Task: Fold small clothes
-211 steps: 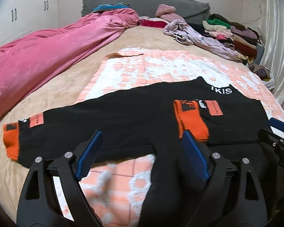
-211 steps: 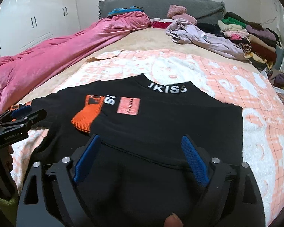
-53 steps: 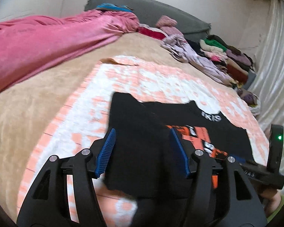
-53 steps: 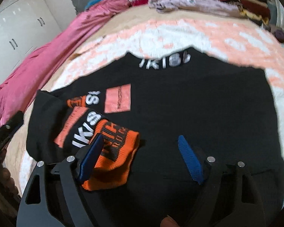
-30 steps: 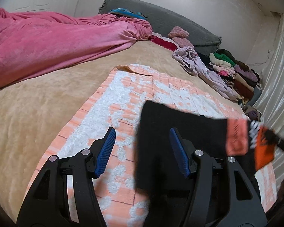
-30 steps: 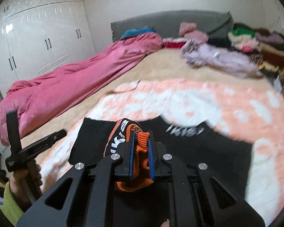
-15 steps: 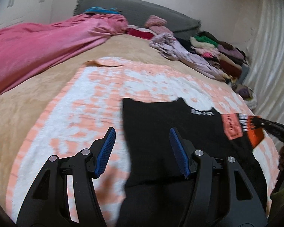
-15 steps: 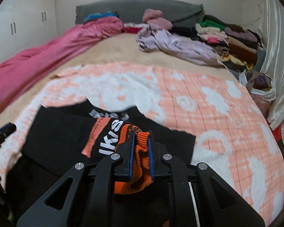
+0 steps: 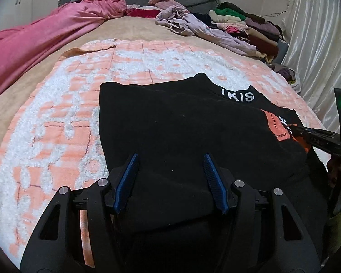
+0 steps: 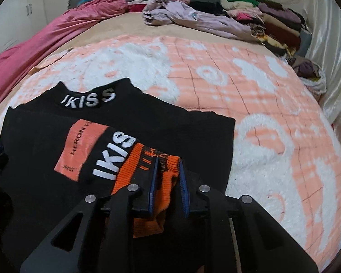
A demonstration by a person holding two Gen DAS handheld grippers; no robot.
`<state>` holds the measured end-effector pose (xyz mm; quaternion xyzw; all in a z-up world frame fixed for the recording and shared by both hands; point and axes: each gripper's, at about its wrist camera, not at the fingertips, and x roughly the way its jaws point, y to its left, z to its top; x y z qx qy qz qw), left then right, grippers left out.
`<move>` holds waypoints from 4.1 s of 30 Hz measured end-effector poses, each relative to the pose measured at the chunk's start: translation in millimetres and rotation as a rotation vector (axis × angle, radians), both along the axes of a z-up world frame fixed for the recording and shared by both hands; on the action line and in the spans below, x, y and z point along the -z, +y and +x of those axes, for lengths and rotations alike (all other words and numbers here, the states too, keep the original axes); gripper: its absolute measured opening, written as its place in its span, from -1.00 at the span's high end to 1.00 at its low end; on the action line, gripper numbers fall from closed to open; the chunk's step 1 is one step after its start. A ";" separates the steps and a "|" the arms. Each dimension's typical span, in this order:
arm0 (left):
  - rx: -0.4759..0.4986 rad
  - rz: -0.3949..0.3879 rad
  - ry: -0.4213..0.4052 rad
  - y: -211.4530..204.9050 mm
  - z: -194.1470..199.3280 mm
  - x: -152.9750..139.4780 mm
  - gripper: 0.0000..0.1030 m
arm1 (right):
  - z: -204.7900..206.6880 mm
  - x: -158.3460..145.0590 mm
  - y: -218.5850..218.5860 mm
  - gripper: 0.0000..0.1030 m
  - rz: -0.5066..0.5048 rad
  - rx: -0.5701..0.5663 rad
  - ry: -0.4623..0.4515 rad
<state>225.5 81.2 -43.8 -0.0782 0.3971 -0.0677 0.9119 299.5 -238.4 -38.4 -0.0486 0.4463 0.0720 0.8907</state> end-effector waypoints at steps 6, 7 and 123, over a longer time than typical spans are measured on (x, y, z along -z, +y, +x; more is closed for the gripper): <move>-0.007 -0.032 -0.027 3.6 -6.7 -7.2 0.00 | -16.0 -24.9 -25.2 0.53 0.108 0.067 -0.054; -0.009 -0.026 -0.035 2.4 -8.9 -10.1 0.00 | -20.0 -28.5 -28.4 0.53 0.130 0.063 -0.057; -0.124 0.081 -0.082 19.9 -90.7 -46.3 -0.81 | -115.2 -56.5 35.7 -0.80 0.054 -0.081 -0.154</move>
